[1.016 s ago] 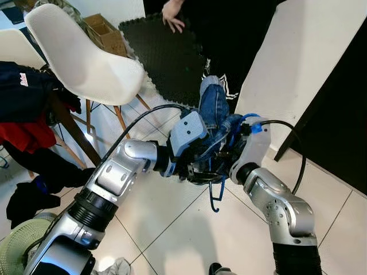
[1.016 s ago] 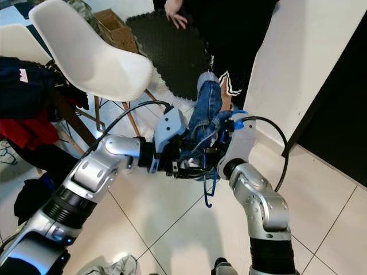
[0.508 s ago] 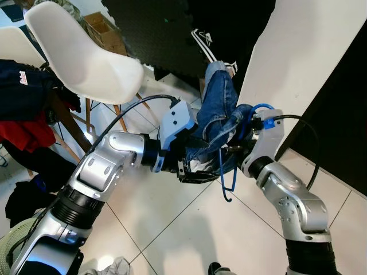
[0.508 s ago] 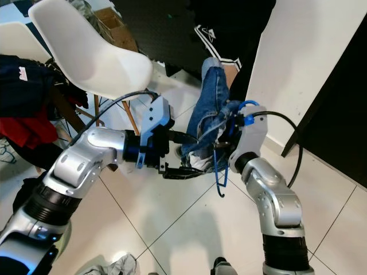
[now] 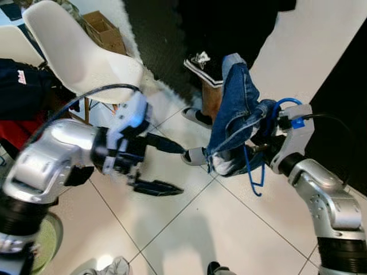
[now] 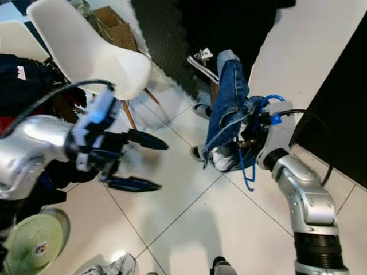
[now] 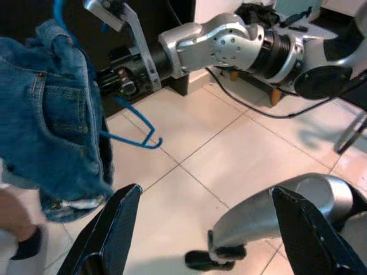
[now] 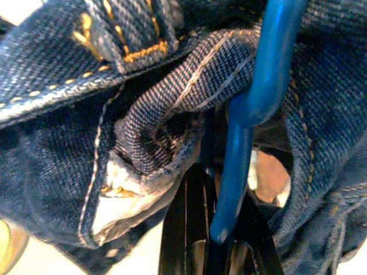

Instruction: Hang hanger

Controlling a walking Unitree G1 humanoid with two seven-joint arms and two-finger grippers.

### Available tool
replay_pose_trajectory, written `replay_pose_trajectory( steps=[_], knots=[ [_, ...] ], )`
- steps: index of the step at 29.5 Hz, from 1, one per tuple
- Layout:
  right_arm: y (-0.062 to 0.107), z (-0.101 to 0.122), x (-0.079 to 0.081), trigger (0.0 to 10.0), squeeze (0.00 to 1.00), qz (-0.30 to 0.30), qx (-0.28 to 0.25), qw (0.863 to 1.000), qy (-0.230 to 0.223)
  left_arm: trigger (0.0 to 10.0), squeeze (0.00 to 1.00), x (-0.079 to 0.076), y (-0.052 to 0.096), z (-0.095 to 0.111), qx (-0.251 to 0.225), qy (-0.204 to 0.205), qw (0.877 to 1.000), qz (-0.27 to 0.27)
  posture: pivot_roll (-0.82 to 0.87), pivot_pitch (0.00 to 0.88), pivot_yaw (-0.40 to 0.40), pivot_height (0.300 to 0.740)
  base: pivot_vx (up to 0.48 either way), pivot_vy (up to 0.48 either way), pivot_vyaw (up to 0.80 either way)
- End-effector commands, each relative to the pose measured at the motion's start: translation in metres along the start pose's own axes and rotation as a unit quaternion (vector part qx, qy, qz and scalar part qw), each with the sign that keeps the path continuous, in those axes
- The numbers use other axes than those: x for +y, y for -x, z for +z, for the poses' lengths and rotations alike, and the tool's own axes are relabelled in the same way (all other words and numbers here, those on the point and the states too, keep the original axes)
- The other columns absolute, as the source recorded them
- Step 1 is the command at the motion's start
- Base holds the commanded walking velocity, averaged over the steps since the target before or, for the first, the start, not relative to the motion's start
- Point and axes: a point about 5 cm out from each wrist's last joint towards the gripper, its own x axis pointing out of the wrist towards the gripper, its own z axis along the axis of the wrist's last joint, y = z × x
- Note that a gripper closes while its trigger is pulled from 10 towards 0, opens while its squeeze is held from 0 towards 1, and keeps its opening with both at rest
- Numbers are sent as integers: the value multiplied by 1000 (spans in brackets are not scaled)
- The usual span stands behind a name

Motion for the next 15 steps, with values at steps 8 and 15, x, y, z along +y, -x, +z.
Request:
replay_pose_trajectory(
  steps=[8, 15],
  knots=[
    [31, 3, 12, 10000, 0, 183, 36, 979, 85, 10000, 0, 29, 30, 19, 50, -130, 985, 98, 78, 206, 33, 740, 0, 0, 0],
    [47, 9, 19, 10000, 0, 289, 69, 946, 127, 10000, 0, 34, 39, 36, 54, -162, 983, 67, 79, 204, 39, 740, 0, 0, 0]
  ],
)
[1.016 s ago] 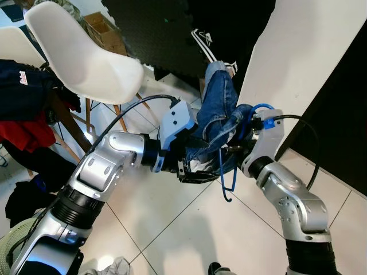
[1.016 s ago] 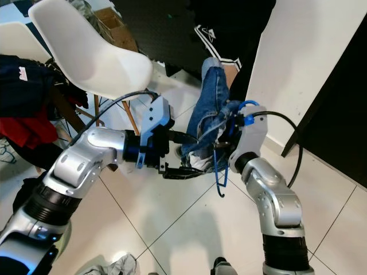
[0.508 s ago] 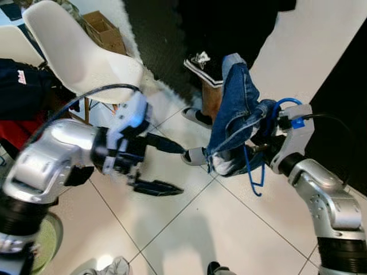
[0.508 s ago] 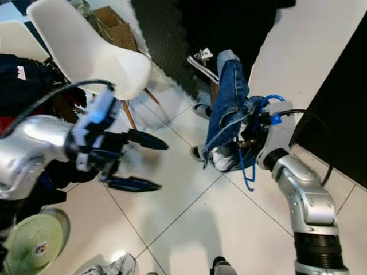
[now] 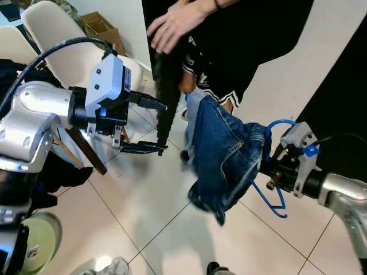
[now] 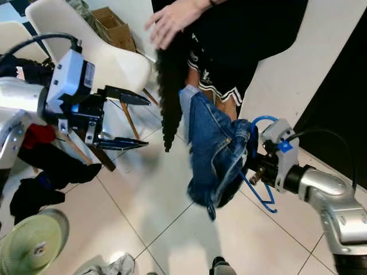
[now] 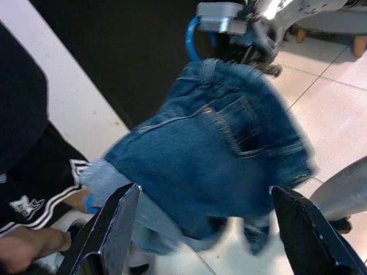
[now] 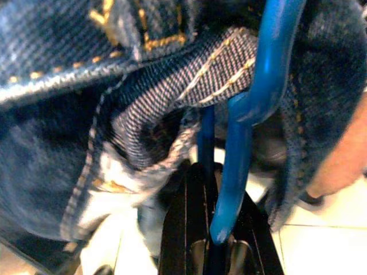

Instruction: Hang hanger

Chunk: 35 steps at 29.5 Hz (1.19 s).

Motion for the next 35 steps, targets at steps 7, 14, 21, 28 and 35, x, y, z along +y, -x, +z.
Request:
replay_pose_trajectory(
  steps=[7, 14, 21, 28, 35],
  knots=[
    [-6, 32, 40, 10000, 0, 162, -43, 985, 47, 10000, 0, -7, 0, 8, 3, -26, 994, -105, 80, 201, 44, 740, 0, 0, 0],
    [-23, 43, 63, 10000, 0, 223, -61, 971, 67, 10000, 0, -9, -15, 4, 16, -59, 986, -156, 79, 188, 52, 740, 0, 0, 0],
    [-36, 52, 83, 10000, 0, 273, -78, 955, 83, 10000, 0, 1, -34, 1, 24, -112, 981, -159, 78, 162, 57, 740, 0, 0, 0],
    [-39, 61, 96, 10000, 0, 311, -92, 941, 97, 10000, 0, 4, -49, -2, 15, -137, 976, -166, 73, 147, 70, 740, 0, 0, 0],
    [-37, 69, 101, 10000, 0, 323, -102, 935, 103, 7961, 0, -4, -51, -14, 26, -121, 974, -189, 71, 135, 72, 740, 0, 0, 0]
  ],
)
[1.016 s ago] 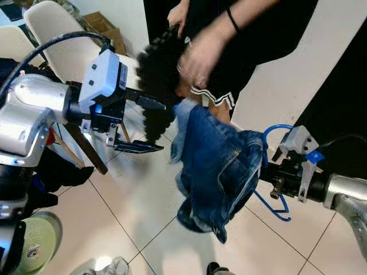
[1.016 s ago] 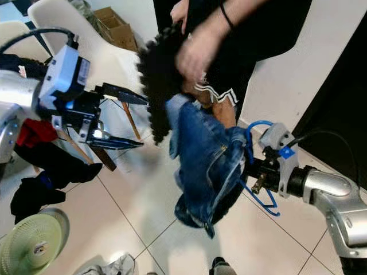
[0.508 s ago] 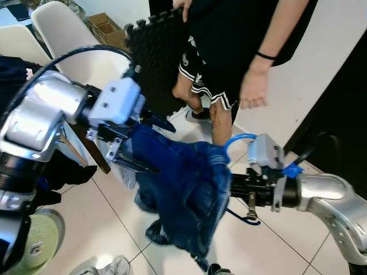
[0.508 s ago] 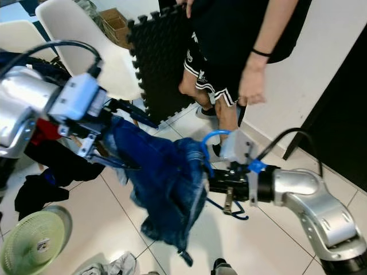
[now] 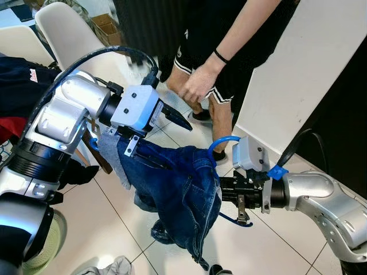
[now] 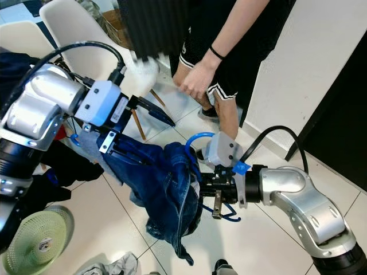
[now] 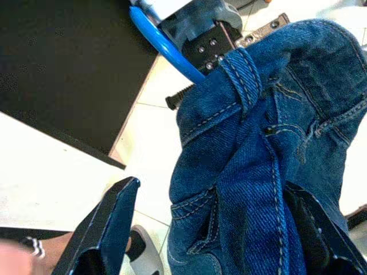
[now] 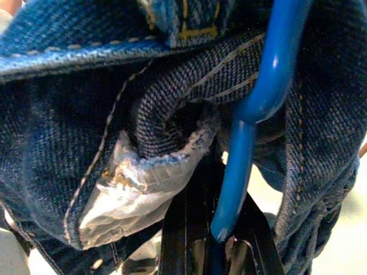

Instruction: Hang hanger

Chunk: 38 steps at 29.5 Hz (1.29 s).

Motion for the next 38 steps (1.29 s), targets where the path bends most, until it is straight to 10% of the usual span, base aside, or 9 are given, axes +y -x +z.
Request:
replay_pose_trajectory(
  steps=[1, 17, 20, 21, 23, 24, 27, 28, 38],
  knots=[
    [-11, 32, 20, 10000, 0, 70, -60, 994, 64, 3137, 0, -10, -10, -11, 16, 21, 999, -34, 71, 134, 73, 740, 0, 0, 0],
    [-10, 45, 18, 10000, 0, 62, -75, 992, 85, 0, 0, -30, -18, -35, 45, 92, 991, -84, 67, 141, 74, 740, 0, 0, 0],
    [-11, 44, 17, 10000, 0, 59, -71, 992, 86, 1922, 0, -29, -18, -36, 47, 98, 991, -80, 68, 141, 74, 740, 0, 0, 0],
    [-11, 41, 16, 10000, 0, 54, -63, 993, 84, 10000, 59, -21, -17, -32, 26, 119, 991, -63, 69, 141, 74, 740, 0, 0, 0],
    [-11, 41, 16, 10000, 0, 54, -63, 993, 84, 10000, 59, -21, -17, -32, 26, 119, 991, -63, 69, 141, 74, 740, 0, 0, 0],
    [-12, 40, 15, 10000, 0, 51, -57, 994, 83, 10000, 1000, -14, -14, -28, 5, 139, 989, -50, 69, 140, 74, 740, 0, 0, 0],
    [-12, 39, 14, 10000, 0, 48, -54, 994, 82, 10000, 1000, -10, -12, -23, -13, 153, 987, -44, 68, 140, 74, 740, 0, 0, 0],
    [-11, 38, 14, 10000, 0, 45, -52, 994, 81, 10000, 0, -10, -10, -19, -18, 163, 985, -51, 69, 141, 73, 740, 0, 0, 0],
    [-12, 32, 11, 10000, 0, 36, -27, 996, 81, 10000, 0, -4, 0, -6, -60, 213, 974, -54, 67, 141, 70, 740, 0, 0, 0]
  ],
)
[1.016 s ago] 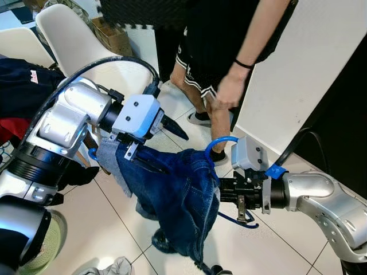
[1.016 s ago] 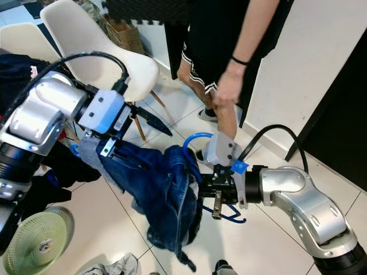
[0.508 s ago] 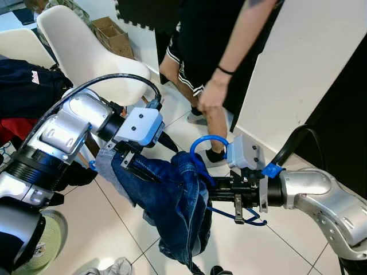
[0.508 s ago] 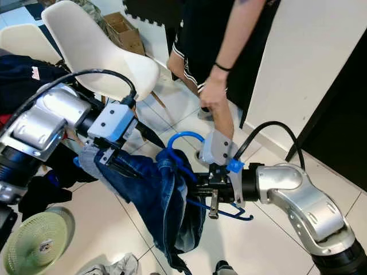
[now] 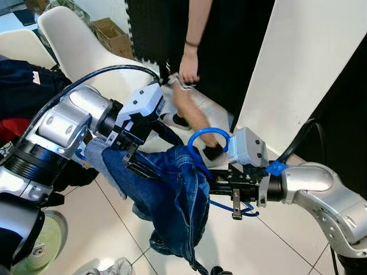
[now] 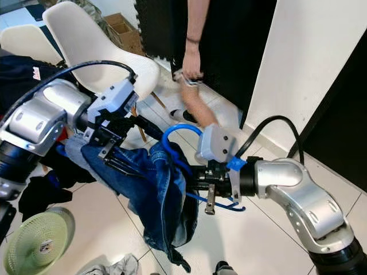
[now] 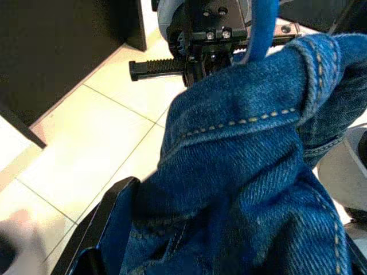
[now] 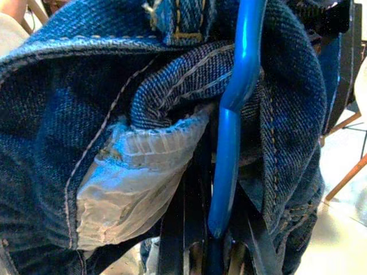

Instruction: Hang hanger

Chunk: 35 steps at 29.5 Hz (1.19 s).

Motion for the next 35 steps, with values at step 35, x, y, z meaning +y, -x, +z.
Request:
replay_pose_trajectory(
  steps=[35],
  knots=[
    [-6, -8, 1, 10000, 0, 0, 48, 998, 38, 10000, 0, -22, 10, -24, 117, 66, 990, -46, 68, 143, 72, 740, 0, 0, 0]
  ],
)
